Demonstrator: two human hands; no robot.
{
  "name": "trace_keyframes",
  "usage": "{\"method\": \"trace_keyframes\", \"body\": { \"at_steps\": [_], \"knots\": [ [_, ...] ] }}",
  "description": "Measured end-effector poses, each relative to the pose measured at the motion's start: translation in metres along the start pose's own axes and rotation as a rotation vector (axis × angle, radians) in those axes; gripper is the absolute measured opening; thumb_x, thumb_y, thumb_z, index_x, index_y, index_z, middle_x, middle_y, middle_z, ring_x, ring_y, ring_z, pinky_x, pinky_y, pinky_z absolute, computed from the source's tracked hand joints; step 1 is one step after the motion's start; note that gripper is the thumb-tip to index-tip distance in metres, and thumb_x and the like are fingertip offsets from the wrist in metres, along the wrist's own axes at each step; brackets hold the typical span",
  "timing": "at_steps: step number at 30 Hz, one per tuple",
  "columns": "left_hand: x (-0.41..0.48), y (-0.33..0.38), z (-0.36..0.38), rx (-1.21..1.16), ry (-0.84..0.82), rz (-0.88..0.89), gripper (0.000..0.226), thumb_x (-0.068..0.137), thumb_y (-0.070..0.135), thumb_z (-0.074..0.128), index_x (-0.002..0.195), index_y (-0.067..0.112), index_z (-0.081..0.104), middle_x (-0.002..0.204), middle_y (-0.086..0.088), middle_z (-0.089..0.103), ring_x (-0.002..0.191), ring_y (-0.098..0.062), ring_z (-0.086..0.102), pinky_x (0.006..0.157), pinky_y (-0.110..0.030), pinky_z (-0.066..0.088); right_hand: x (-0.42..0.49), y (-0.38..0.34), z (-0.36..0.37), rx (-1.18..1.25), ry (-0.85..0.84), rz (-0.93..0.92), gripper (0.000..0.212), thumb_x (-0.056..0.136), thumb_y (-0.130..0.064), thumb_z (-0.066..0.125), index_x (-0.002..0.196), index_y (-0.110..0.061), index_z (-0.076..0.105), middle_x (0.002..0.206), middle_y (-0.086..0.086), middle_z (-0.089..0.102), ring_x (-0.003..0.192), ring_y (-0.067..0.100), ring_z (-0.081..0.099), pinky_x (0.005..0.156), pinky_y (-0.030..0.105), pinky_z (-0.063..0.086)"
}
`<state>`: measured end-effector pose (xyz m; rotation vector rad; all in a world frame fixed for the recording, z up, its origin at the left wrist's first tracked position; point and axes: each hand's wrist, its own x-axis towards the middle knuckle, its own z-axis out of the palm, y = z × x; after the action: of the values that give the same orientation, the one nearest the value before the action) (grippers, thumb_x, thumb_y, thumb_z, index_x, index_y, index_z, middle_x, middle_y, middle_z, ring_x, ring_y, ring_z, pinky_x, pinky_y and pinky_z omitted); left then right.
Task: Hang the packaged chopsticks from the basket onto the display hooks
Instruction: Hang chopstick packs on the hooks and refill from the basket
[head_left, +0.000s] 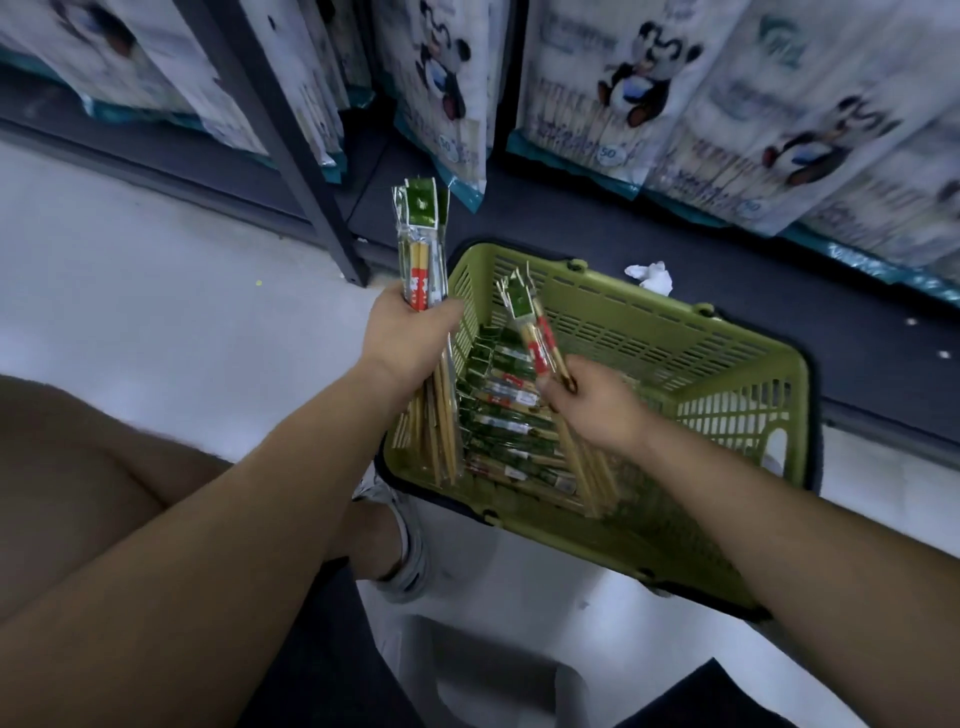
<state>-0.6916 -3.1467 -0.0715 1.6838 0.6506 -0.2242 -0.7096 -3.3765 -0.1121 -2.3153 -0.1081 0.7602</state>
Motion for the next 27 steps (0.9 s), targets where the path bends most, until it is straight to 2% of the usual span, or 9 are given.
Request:
{"method": "trace_keyframes", "body": {
  "at_steps": [3, 7, 10, 13, 15, 17, 20, 24, 27],
  "knots": [
    [-0.016, 0.015, 0.015, -0.039, -0.175, 0.043, 0.01, 0.086, 0.019, 0.073, 0.084, 0.022, 0.064, 0.058, 0.014, 0.066, 0.056, -0.002, 0.064, 0.056, -0.021, 0.053, -0.017, -0.036, -0.029, 0.108, 0.095, -0.048, 0.026, 0.104, -0.041, 0.053, 0.092, -0.018, 0.058, 0.074, -0.002, 0.058, 0.065, 0.014, 0.053, 0.06, 0.033, 0.042],
    [-0.044, 0.048, 0.035, -0.27, -0.4, 0.007, 0.02, 0.091, 0.031, 0.077, 0.106, 0.018, 0.077, 0.097, 0.001, 0.081, 0.091, -0.017, 0.077, 0.081, -0.037, 0.06, -0.043, -0.079, -0.056, 0.19, 0.195, -0.147, 0.021, 0.105, -0.038, 0.05, 0.096, -0.022, 0.059, 0.076, -0.005, 0.056, 0.065, 0.002, 0.049, 0.062, 0.028, 0.04],
    [-0.064, 0.078, 0.04, -0.374, -0.498, 0.017, 0.024, 0.091, 0.036, 0.076, 0.105, 0.016, 0.08, 0.104, -0.009, 0.08, 0.096, -0.025, 0.077, 0.08, -0.036, 0.061, -0.068, -0.101, -0.075, 0.237, 0.28, -0.215, 0.02, 0.106, -0.037, 0.049, 0.087, -0.031, 0.051, 0.067, -0.013, 0.05, 0.055, -0.005, 0.045, 0.049, 0.016, 0.032],
    [-0.08, 0.108, 0.04, -0.431, -0.547, 0.015, 0.037, 0.083, 0.039, 0.08, 0.109, 0.012, 0.075, 0.098, -0.009, 0.079, 0.092, -0.026, 0.075, 0.077, -0.036, 0.061, -0.092, -0.116, -0.095, 0.185, 0.336, -0.291, 0.01, 0.106, -0.04, 0.046, 0.101, -0.037, 0.055, 0.082, -0.023, 0.062, 0.074, -0.007, 0.056, 0.06, 0.01, 0.039],
    [-0.09, 0.129, 0.039, -0.46, -0.602, 0.028, 0.036, 0.078, 0.039, 0.08, 0.101, 0.012, 0.078, 0.097, -0.011, 0.078, 0.09, -0.026, 0.076, 0.075, -0.036, 0.062, -0.104, -0.127, -0.11, 0.114, 0.365, -0.321, 0.022, 0.107, -0.043, 0.042, 0.123, -0.038, 0.054, 0.109, -0.017, 0.063, 0.098, 0.0, 0.058, 0.081, 0.02, 0.044],
    [-0.101, 0.152, 0.039, -0.469, -0.639, 0.055, 0.032, 0.078, 0.04, 0.079, 0.095, 0.013, 0.082, 0.099, -0.012, 0.078, 0.091, -0.025, 0.076, 0.076, -0.035, 0.062, -0.114, -0.141, -0.127, 0.022, 0.384, -0.305, 0.028, 0.107, -0.048, 0.036, 0.126, -0.034, 0.052, 0.112, -0.009, 0.055, 0.109, 0.012, 0.055, 0.089, 0.032, 0.044],
    [-0.111, 0.187, 0.04, -0.47, -0.644, 0.098, 0.039, 0.08, 0.044, 0.077, 0.102, 0.012, 0.081, 0.103, -0.013, 0.078, 0.097, -0.026, 0.075, 0.081, -0.036, 0.062, -0.125, -0.164, -0.153, -0.17, 0.459, -0.281, 0.04, 0.105, -0.051, 0.026, 0.115, -0.023, 0.052, 0.104, -0.002, 0.05, 0.1, 0.022, 0.057, 0.087, 0.039, 0.046],
    [-0.119, 0.231, 0.042, -0.413, -0.682, 0.13, 0.033, 0.092, 0.044, 0.073, 0.099, 0.012, 0.079, 0.092, -0.009, 0.078, 0.085, -0.023, 0.076, 0.072, -0.033, 0.063, -0.133, -0.192, -0.179, -0.596, 0.778, -0.192, 0.061, 0.102, -0.054, 0.014, 0.12, -0.018, 0.06, 0.098, -0.001, 0.038, 0.098, 0.025, 0.05, 0.087, 0.043, 0.044],
    [-0.118, 0.252, 0.041, -0.41, -0.663, 0.188, 0.03, 0.092, 0.042, 0.074, 0.099, 0.013, 0.079, 0.092, -0.009, 0.078, 0.083, -0.022, 0.076, 0.071, -0.032, 0.061, -0.136, -0.204, -0.194, -0.655, 0.903, -0.182, 0.062, 0.097, -0.057, 0.018, 0.118, -0.02, 0.063, 0.094, -0.002, 0.033, 0.096, 0.022, 0.042, 0.082, 0.04, 0.039]
  ]
}}
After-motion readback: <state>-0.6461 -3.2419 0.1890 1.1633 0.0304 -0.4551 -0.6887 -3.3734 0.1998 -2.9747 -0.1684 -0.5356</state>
